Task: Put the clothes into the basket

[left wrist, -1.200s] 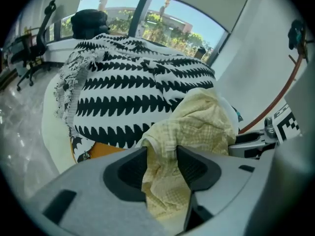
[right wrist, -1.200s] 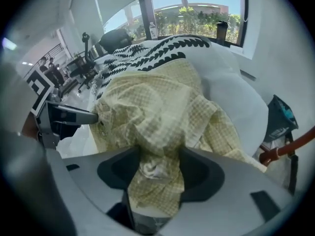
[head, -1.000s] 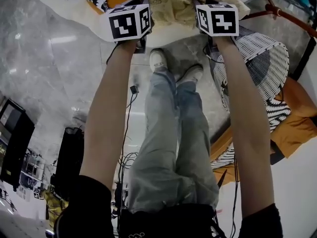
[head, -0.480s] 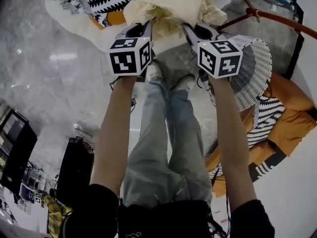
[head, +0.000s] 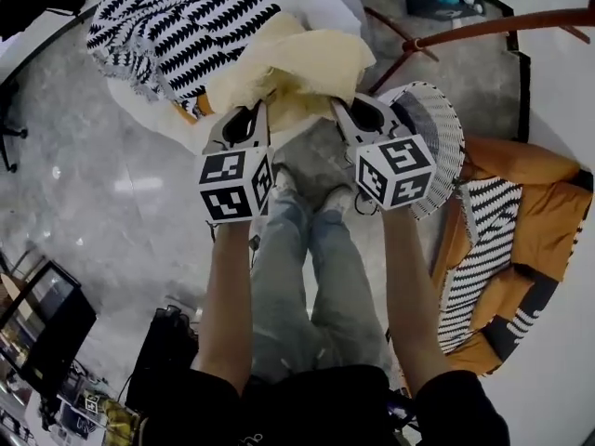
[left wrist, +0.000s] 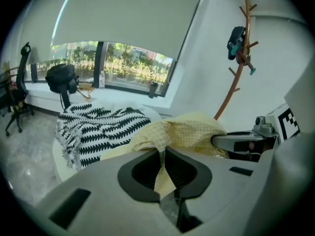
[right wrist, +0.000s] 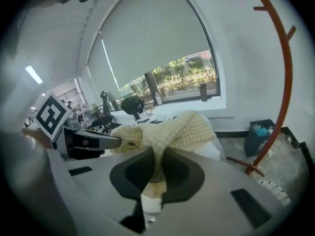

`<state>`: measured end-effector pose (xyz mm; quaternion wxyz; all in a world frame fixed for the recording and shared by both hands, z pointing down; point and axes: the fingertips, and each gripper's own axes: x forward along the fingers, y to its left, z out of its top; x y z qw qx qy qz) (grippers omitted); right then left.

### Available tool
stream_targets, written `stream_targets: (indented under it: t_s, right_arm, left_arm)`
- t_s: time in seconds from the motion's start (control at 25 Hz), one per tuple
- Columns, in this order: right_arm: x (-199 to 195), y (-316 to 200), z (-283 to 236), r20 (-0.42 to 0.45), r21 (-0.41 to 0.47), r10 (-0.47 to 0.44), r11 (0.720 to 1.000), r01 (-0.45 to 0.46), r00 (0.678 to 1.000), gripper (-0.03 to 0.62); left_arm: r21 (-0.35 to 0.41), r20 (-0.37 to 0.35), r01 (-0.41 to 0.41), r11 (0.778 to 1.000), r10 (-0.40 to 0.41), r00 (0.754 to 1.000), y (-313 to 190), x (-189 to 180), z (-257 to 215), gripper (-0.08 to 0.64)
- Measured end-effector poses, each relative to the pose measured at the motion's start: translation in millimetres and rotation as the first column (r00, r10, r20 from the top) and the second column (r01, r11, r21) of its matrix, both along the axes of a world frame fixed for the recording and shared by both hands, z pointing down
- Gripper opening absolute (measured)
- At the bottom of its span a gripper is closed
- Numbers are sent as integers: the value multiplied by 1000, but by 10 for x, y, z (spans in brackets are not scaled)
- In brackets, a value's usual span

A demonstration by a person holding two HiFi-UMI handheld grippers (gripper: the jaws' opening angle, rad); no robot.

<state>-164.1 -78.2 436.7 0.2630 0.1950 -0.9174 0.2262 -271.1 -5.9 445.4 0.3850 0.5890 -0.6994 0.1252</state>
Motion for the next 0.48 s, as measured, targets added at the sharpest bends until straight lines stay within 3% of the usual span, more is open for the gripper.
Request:
stream_targets:
  t_s: [0.2, 0.48]
  right_arm:
    - [381, -131, -818, 30, 119, 35, 992, -39, 999, 32]
    - [1002, -363, -2106, 147, 244, 93, 961, -127, 985, 32]
  left_arm:
    - [67, 40, 17, 998, -19, 999, -160, 293, -799, 29]
    - [237, 97, -67, 969, 45, 994, -546, 927, -2086, 29]
